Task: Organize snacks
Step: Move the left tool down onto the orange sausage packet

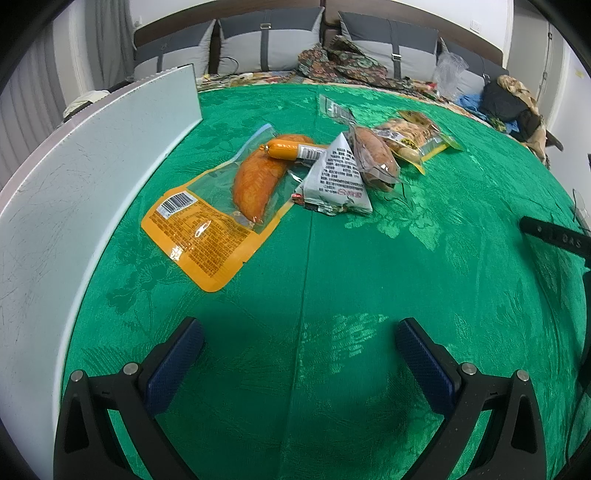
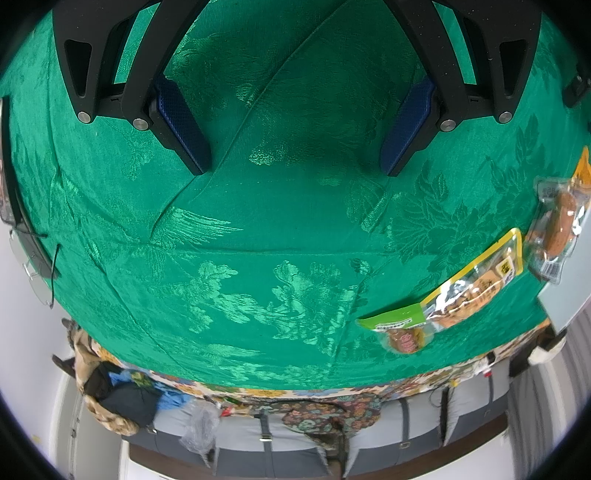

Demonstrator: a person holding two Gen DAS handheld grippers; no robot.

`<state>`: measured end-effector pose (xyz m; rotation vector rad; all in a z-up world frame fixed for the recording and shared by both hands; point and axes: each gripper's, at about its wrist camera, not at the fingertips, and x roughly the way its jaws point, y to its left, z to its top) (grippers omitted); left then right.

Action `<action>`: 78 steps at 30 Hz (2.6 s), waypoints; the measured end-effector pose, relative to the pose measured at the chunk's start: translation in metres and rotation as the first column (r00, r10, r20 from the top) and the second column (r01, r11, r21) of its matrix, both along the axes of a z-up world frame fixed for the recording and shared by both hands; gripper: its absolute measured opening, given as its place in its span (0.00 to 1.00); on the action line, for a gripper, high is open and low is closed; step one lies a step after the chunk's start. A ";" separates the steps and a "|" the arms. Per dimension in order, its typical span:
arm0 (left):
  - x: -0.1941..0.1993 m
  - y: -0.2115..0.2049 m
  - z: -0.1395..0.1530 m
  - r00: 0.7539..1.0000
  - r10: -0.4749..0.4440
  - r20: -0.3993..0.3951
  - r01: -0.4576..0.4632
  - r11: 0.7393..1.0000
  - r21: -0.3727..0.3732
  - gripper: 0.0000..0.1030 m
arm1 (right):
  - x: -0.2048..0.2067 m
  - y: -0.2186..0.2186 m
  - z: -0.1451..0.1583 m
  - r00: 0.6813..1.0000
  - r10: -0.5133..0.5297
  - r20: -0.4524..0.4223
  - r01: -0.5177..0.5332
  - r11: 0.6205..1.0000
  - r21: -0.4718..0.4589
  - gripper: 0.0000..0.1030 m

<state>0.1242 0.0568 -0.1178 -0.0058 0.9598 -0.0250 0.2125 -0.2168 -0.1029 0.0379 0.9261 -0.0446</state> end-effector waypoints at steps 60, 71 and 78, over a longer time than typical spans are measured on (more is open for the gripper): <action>0.068 0.035 0.020 0.944 -0.233 -0.233 0.221 0.972 -0.075 0.64 | -0.006 0.005 0.001 0.999 -0.035 -0.001 0.035 0.999 -0.004 0.93; 0.026 0.067 0.052 0.966 -0.204 -0.160 0.168 0.963 -0.213 0.94 | -0.005 0.005 0.001 0.999 -0.035 -0.001 0.035 0.999 -0.004 0.93; 0.033 0.017 0.030 0.943 -0.255 -0.215 0.238 0.966 -0.100 0.94 | -0.006 0.005 0.001 0.999 -0.035 -0.001 0.035 0.999 -0.004 0.93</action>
